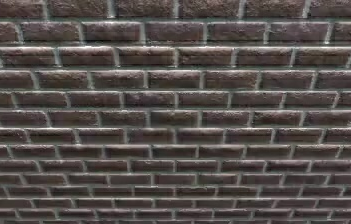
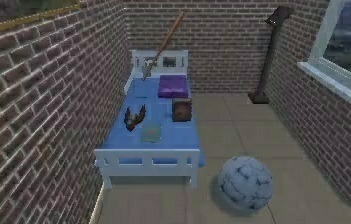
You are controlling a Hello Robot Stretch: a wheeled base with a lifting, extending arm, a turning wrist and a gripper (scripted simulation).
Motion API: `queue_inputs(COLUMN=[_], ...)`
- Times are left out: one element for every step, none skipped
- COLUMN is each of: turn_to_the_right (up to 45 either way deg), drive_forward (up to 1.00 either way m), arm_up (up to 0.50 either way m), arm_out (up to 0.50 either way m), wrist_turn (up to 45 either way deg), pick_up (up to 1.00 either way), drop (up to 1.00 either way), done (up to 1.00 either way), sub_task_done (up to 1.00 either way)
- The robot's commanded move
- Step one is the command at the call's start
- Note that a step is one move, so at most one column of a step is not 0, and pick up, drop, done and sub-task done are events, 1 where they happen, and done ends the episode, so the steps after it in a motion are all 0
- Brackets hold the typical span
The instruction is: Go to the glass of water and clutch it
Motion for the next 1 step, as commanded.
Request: queue_inputs(turn_to_the_right=[45.0], drive_forward=[0.00], arm_up=[0.00], arm_out=[0.00], wrist_turn=[0.0], pick_up=[0.00], drop=[0.00], done=[0.00], sub_task_done=[0.00])
